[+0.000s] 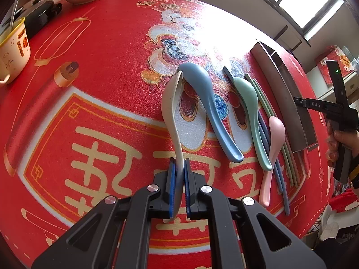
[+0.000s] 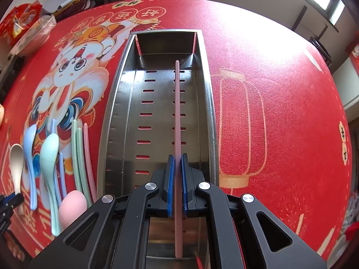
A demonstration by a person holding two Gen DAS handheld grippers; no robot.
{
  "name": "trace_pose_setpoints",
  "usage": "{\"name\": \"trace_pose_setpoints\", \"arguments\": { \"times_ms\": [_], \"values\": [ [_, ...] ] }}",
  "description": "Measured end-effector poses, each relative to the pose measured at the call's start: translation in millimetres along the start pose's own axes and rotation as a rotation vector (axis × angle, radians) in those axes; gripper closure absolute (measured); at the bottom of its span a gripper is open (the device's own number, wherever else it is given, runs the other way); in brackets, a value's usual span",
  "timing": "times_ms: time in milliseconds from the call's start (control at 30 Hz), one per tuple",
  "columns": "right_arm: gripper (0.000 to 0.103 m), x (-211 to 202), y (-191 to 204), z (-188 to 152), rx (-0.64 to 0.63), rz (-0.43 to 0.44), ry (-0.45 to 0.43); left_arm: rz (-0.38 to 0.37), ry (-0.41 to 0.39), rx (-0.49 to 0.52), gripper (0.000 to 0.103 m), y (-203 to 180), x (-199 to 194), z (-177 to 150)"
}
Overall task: Organize utensils
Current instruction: 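Carry the pink chopstick with the right tool into the steel tray, then open the right tool to release the chopstick in the tray, then lower the white spoon into the tray and open the left tool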
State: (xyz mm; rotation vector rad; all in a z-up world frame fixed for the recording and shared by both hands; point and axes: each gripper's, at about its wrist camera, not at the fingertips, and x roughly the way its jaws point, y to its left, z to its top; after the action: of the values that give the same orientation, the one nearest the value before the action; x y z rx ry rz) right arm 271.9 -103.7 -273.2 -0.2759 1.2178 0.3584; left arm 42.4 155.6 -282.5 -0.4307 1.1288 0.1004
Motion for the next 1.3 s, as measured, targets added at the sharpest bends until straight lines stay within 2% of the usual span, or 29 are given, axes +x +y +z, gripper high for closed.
{"name": "trace_pose_setpoints", "arguments": {
  "times_ms": [233, 467, 700, 733, 767, 833, 900, 1000, 1100, 1300],
  "values": [
    [0.095, -16.3, 2.4, -3.7, -0.009, 0.040, -0.046, -0.008, 0.002, -0.033, 0.096, 3.3, -2.3, -0.3],
    [0.095, -41.2, -11.8, -17.7, 0.047, 0.080, -0.126, -0.015, 0.005, -0.089, 0.097, 6.3, -4.8, -0.9],
    [0.094, -62.6, -32.2, -35.8, 0.131, 0.104, -0.201, -0.028, -0.036, -0.126, 0.097, -0.4, -18.5, -0.8],
    [0.086, -66.1, -34.4, -38.6, 0.131, 0.104, -0.210, -0.028, -0.044, -0.127, 0.097, -2.6, -21.2, 0.9],
    [0.066, -70.0, -36.3, -41.2, 0.129, 0.104, -0.222, -0.029, -0.054, -0.126, 0.097, -5.3, -24.1, 3.0],
    [0.044, -80.0, -40.7, -46.5, 0.127, 0.105, -0.265, -0.035, -0.075, -0.122, 0.097, -12.1, -30.1, 7.7],
    [0.044, -85.8, -43.6, -48.3, 0.111, 0.113, -0.279, -0.042, -0.094, -0.117, 0.097, -21.1, -35.5, 12.4],
    [0.036, -91.3, -51.6, -50.1, 0.117, 0.149, -0.283, -0.070, -0.111, -0.115, 0.097, -38.4, -38.5, 20.4],
    [0.017, -98.8, -61.0, -54.3, 0.122, 0.170, -0.301, -0.103, -0.116, -0.105, 0.097, -61.1, -38.0, 27.9],
    [0.015, -105.2, -80.3, -63.9, 0.110, 0.215, -0.315, -0.175, -0.096, -0.059, 0.096, -120.7, -23.0, 40.0]
  ]
}}
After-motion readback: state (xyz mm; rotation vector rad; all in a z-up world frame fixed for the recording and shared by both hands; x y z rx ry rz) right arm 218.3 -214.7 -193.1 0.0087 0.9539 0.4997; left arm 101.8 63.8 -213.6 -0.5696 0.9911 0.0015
